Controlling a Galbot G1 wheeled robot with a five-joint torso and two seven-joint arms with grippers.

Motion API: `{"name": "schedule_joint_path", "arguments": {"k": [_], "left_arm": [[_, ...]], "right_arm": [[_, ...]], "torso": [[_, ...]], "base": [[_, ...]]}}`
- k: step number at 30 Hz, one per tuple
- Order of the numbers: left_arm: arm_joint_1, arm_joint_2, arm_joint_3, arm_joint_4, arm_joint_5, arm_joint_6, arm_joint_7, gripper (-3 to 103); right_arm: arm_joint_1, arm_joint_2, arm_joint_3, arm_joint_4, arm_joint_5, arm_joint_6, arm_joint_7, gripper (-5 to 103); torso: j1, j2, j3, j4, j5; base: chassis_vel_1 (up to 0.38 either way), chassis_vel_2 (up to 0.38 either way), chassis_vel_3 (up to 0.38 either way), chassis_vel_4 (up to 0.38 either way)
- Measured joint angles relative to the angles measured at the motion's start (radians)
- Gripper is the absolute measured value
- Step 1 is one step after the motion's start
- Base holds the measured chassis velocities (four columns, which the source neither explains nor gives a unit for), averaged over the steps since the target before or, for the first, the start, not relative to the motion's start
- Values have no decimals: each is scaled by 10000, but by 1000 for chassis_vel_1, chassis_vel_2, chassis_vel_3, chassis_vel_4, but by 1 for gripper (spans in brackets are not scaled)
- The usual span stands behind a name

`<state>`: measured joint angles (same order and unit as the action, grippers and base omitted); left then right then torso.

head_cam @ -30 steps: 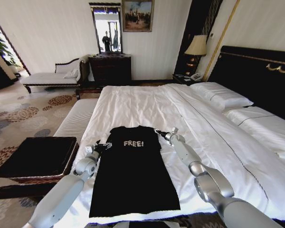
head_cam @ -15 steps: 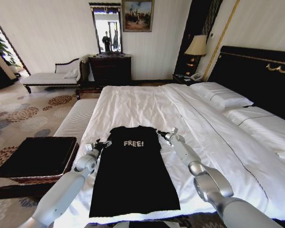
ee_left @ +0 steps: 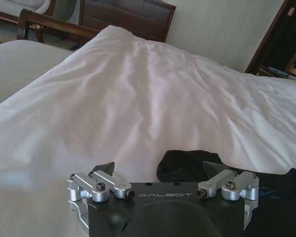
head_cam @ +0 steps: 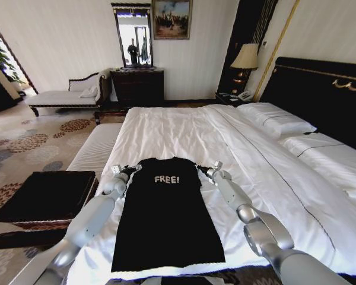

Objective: Fold the clothes on the bed and place them into the basket.

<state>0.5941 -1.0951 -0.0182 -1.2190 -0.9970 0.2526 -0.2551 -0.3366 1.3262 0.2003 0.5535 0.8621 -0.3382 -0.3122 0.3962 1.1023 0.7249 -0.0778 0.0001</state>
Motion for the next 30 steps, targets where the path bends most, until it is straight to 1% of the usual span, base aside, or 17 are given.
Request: {"name": "schedule_joint_path", "arguments": {"k": [1,2,5,10,11,13,14,15,16,17,18,20,21,25,27,30], "left_arm": [[-192,-120,88,314,69,-8,100,100],[-192,-120,88,314,69,-8,100,100],[-655,-409,291,1042,402,-136,409,100],[-1005,-752,345,1551,468,-156,503,100],[-1071,-823,358,1643,467,-157,509,102],[-1261,-1043,403,2015,536,-181,471,98],[-1261,-1043,403,2015,536,-181,471,98],[-1309,-1100,433,2123,552,-183,455,93],[-1309,-1100,433,2123,552,-183,455,93],[-1339,-1143,459,2206,553,-180,434,88],[-1346,-1166,470,2254,554,-174,432,88],[-1351,-1205,493,2362,645,-164,437,77],[-1351,-1205,493,2362,645,-164,437,77],[-1443,-1337,494,2577,728,-164,429,55],[-1477,-1369,486,2625,714,-164,424,55],[-1533,-1423,505,2748,741,-165,437,39]], "right_arm": [[-9,-2,-12,23,3,-6,5,0],[-9,-2,-12,23,3,-6,5,0],[-62,-28,-68,79,8,-10,9,0],[-127,-53,-71,152,41,-9,11,0],[-144,-62,-75,172,46,-9,12,0],[-182,-97,-83,214,67,-9,25,0],[-182,-97,-83,214,67,-9,25,0],[-192,-110,-87,232,82,-11,31,0],[-192,-110,-87,232,82,-11,31,0],[-196,-118,-103,240,92,-12,34,0],[-197,-119,-108,246,95,-12,36,0],[-198,-122,-108,258,99,-11,45,0],[-198,-122,-108,258,99,-11,45,0],[-211,-125,-102,263,101,-4,63,0],[-220,-126,-102,263,101,-2,64,0],[-270,-125,-87,279,99,6,77,0]], "torso": [[0,0,0,0,-1],[0,0,0,0,-1],[1,0,0,-2,2],[0,0,0,0,0],[0,-1,0,1,0],[-1,0,0,-1,0],[-1,0,0,-1,0],[-1,0,-1,-1,0],[-1,0,-1,-1,0],[-1,-1,0,-1,0],[-1,-1,0,-1,0],[-1,0,0,0,-2],[-1,0,0,0,-2],[-2,0,-1,1,-2],[-1,0,-1,0,-1],[-1,0,-1,0,0]], "base": [[0,0,0,0],[0,0,0,0],[0,0,0,0],[0,0,0,0],[0,0,0,0],[0,0,0,0],[0,0,0,0],[0,0,0,0],[0,0,0,0],[0,0,0,0],[0,0,0,0],[0,0,0,0],[0,0,0,0],[0,0,0,0],[0,0,0,0],[0,0,0,0]]}}
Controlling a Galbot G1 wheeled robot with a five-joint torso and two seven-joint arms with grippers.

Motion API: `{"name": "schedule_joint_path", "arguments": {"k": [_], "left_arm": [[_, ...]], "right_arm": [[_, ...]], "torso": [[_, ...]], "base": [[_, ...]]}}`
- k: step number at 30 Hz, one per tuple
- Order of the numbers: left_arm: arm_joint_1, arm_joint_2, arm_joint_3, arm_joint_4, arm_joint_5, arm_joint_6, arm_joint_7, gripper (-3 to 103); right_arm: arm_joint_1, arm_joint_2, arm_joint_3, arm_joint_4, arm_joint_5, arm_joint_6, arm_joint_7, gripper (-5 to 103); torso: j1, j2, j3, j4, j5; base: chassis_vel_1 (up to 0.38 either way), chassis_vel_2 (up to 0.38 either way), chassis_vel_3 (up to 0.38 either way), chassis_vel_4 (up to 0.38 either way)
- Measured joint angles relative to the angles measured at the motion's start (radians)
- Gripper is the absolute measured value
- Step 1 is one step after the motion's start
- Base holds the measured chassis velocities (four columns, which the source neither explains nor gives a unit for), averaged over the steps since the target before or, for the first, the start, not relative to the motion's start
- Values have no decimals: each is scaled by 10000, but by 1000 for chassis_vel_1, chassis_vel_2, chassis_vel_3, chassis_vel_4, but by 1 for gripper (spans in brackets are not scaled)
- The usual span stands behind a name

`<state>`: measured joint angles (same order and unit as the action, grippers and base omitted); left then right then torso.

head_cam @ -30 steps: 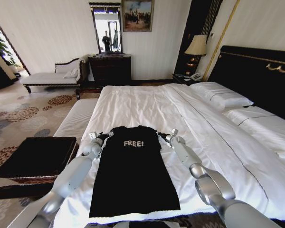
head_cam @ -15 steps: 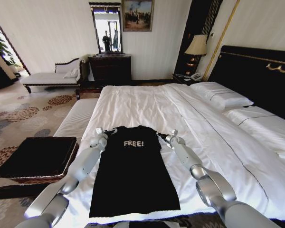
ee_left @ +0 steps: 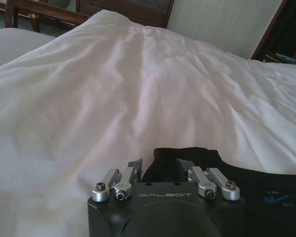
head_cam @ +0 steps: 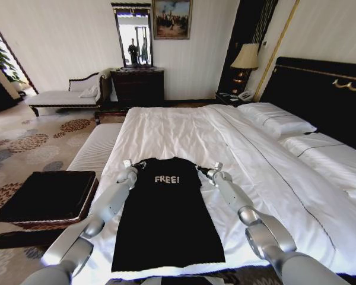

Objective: Fold the clothes on the bed and place them into the basket.

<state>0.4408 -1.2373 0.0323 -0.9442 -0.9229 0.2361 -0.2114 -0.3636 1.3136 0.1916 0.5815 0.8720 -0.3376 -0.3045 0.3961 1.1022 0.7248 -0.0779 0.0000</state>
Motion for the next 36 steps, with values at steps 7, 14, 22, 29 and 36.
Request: {"name": "schedule_joint_path", "arguments": {"k": [7,14,22,29,36], "left_arm": [[-35,-91,-5,171,23,-76,6,18],[-157,7,-8,211,9,-107,3,2],[-173,407,52,-64,-97,-107,-6,2],[-393,678,147,-136,-125,-131,3,2],[-898,825,291,-34,-292,-169,32,2]], "right_arm": [[-96,-11,55,98,49,2,62,0],[-192,-127,37,103,52,12,26,0],[-206,-204,-23,299,170,18,48,0],[-238,-409,-548,1327,434,84,222,0],[384,-461,-861,1576,471,338,353,0]], "torso": [[-1,0,0,0,0],[-1,0,0,-1,0],[0,0,0,-1,-1],[-1,0,1,-1,-2],[0,0,1,0,-1]], "base": [[0,0,0,0],[0,0,0,0],[0,0,0,0],[0,0,0,0],[0,0,0,0]]}}
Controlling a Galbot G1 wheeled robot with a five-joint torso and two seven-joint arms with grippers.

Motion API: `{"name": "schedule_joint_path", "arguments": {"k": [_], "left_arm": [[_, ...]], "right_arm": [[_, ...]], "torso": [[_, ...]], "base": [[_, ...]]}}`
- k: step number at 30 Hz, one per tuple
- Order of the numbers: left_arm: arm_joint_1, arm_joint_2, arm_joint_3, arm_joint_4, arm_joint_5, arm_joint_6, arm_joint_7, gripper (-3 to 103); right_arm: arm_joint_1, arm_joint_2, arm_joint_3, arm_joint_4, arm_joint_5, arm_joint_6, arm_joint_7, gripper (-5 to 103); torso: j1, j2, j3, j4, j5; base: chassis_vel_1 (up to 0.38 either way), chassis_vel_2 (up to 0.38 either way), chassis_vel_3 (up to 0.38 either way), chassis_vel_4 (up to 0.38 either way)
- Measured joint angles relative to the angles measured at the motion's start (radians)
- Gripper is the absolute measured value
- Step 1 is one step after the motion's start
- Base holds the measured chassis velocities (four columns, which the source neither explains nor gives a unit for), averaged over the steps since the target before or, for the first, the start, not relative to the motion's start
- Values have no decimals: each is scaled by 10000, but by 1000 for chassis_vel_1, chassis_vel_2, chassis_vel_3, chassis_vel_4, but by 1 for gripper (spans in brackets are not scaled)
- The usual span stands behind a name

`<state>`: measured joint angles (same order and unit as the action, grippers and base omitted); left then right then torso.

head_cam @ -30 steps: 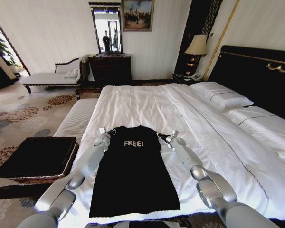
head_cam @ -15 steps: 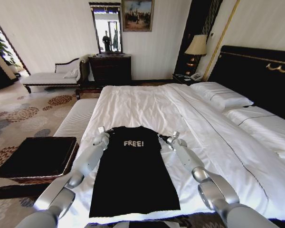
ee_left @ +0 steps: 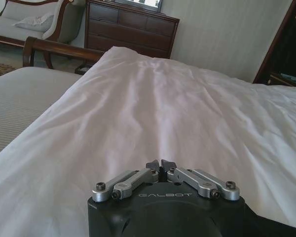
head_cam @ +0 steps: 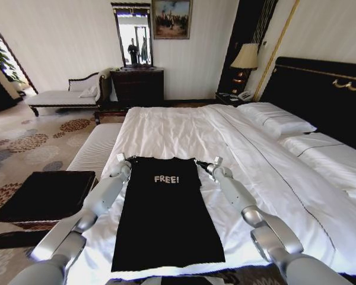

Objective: Fold the clothes on the bed and place them into the basket.

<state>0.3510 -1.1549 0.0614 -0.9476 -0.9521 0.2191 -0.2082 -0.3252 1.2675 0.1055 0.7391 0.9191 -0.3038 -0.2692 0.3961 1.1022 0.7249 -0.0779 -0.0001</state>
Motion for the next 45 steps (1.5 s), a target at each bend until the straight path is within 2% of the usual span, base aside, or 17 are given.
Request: {"name": "schedule_joint_path", "arguments": {"k": [8,11,14,22,26,34,38,40,42,45], "left_arm": [[-726,-74,242,631,-158,-53,97,2],[-1317,-296,423,1340,-265,-90,290,2],[-1529,-380,524,1535,-315,-90,415,2],[-2235,-991,594,2564,8,-153,685,2],[-2314,-1046,502,2702,140,-166,783,2],[-1700,-815,290,2151,246,-204,775,2],[-1029,-558,81,1256,287,-262,696,2],[-436,-326,-92,401,370,-357,651,2],[-284,-280,-155,179,387,-391,617,2],[608,21,-453,-864,507,-544,386,2]], "right_arm": [[782,55,-191,-488,-21,183,28,0],[1266,162,-319,-986,-65,305,26,0],[1438,213,-385,-1161,-82,347,24,0],[1876,372,-459,-1675,-31,450,60,0],[1903,406,-338,-1697,86,437,106,0],[1328,338,-223,-1095,125,474,227,0],[700,183,-175,-220,82,545,272,0],[-92,6,-50,732,-28,636,306,0],[-296,-29,0,949,-66,656,317,0],[-1380,-286,216,2057,-507,838,324,0]], "torso": [[0,0,0,1,0],[1,0,0,-1,1],[1,0,0,-1,1],[0,0,-1,-2,1],[1,0,-1,-3,1],[0,0,-1,4,-1],[1,0,-2,0,-1],[1,0,-2,1,1],[0,0,-2,2,3],[-3,0,-3,-4,2]], "base": [[0,0,0,0],[0,0,0,0],[0,0,0,0],[0,0,0,0],[0,0,0,0],[0,0,0,0],[0,0,0,0],[0,0,0,0],[0,0,0,0],[0,0,0,0]]}}
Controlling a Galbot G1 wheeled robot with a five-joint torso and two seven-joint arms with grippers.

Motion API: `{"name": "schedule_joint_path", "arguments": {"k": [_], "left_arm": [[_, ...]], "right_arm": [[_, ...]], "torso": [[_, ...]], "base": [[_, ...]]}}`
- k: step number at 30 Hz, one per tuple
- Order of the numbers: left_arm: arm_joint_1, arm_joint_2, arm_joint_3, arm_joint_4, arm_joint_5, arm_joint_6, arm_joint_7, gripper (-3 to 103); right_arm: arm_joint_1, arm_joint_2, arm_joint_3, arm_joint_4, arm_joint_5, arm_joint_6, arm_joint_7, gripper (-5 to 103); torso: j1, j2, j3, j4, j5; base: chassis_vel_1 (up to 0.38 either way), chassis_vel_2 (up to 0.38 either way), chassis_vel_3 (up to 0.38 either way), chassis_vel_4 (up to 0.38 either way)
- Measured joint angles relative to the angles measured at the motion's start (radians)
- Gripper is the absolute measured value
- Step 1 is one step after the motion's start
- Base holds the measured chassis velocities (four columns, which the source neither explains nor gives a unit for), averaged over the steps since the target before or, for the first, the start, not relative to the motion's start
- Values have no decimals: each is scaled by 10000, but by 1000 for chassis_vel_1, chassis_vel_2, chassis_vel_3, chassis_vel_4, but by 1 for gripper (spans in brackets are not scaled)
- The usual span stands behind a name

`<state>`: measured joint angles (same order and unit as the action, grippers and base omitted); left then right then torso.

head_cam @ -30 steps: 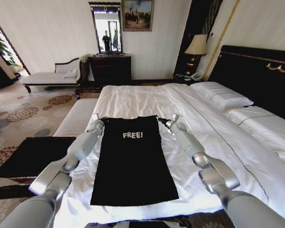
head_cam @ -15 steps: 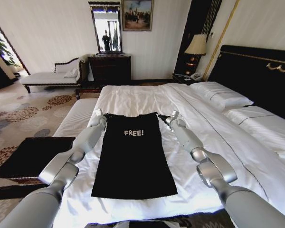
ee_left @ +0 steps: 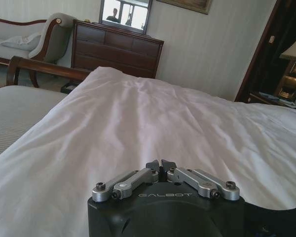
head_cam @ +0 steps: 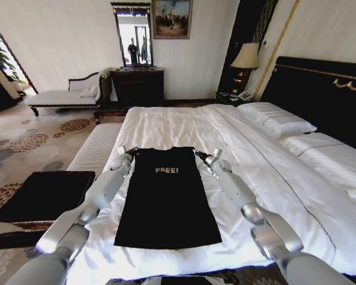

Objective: Fold the clothes on the bed and place them into the basket.

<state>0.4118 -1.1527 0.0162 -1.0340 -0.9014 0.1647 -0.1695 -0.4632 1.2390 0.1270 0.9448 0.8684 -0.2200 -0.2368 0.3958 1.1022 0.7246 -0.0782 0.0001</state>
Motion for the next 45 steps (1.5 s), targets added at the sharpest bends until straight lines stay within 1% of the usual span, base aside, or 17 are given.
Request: {"name": "schedule_joint_path", "arguments": {"k": [1,4,9,12,15,17,18,21,22,25,27,29,31,33,36,40,45], "left_arm": [[0,0,0,0,0,0,0,2],[1056,330,-144,-1032,22,-82,-342,2],[2350,622,-492,-2458,160,-121,-569,2],[2786,707,-656,-3064,257,-159,-631,2],[3705,1030,-917,-4297,456,-255,-711,2],[3877,1101,-954,-4481,499,-274,-718,2],[4300,1251,-1069,-4863,586,-310,-729,2],[5195,1487,-1382,-5491,672,-357,-768,2],[5195,1487,-1382,-5491,672,-357,-768,2],[6595,1726,-2048,-6494,878,-399,-768,2],[6735,1741,-2140,-6610,894,-406,-767,2],[7577,1787,-2691,-7299,1017,-428,-748,2],[8284,1777,-3032,-7760,1238,-483,-682,2],[8427,1770,-3087,-7841,1287,-497,-657,2],[9758,1639,-3572,-8326,1719,-681,-411,2],[10477,1544,-3974,-8693,1886,-768,-323,2],[10982,1561,-4244,-8936,2064,-847,-225,2]], "right_arm": [[0,0,0,0,0,0,0,0],[-764,-202,227,791,-266,99,33,0],[-1785,-662,574,2336,-652,169,72,0],[-2306,-906,775,2998,-818,186,79,0],[-3818,-1446,1257,4432,-894,187,104,0],[-4075,-1519,1330,4611,-949,190,104,0],[-4658,-1644,1511,5006,-1135,210,90,0],[-5359,-1561,1854,5477,-1464,255,48,0],[-5359,-1561,1854,5477,-1464,255,48,0],[-6303,-1443,2312,6340,-1638,265,46,0],[-6410,-1444,2363,6454,-1655,273,43,0],[-7197,-1455,2736,7207,-1807,298,15,0],[-7854,-1441,3081,7757,-1983,329,-51,0],[-7977,-1431,3144,7843,-2035,341,-69,0],[-9057,-1368,3580,8601,-2326,441,-175,0],[-9735,-1130,3800,9057,-2492,523,-239,0],[-10195,-889,4095,9388,-2492,558,-251,0]], "torso": [[0,0,0,0,0],[0,0,0,5,-4],[0,0,0,10,-4],[-1,1,-1,3,-1],[-1,1,-1,0,1],[-1,1,-1,-1,3],[-1,1,-1,-4,-1],[0,1,-1,3,-2],[0,1,-1,3,-2],[2,1,0,12,-3],[2,1,1,11,-5],[1,1,0,2,-1],[0,2,-1,3,-2],[1,2,-1,2,-2],[1,2,0,7,-5],[0,2,0,1,-2],[1,2,0,6,-1]], "base": [[0,0,0,0],[0,0,0,0],[0,0,0,0],[0,0,0,0],[0,0,0,0],[0,0,0,0],[0,0,0,0],[0,0,0,0],[0,0,0,0],[0,0,0,0],[0,0,0,0],[0,0,0,0],[0,0,0,0],[0,0,0,0],[0,0,0,0],[0,0,0,0],[0,0,0,0]]}}
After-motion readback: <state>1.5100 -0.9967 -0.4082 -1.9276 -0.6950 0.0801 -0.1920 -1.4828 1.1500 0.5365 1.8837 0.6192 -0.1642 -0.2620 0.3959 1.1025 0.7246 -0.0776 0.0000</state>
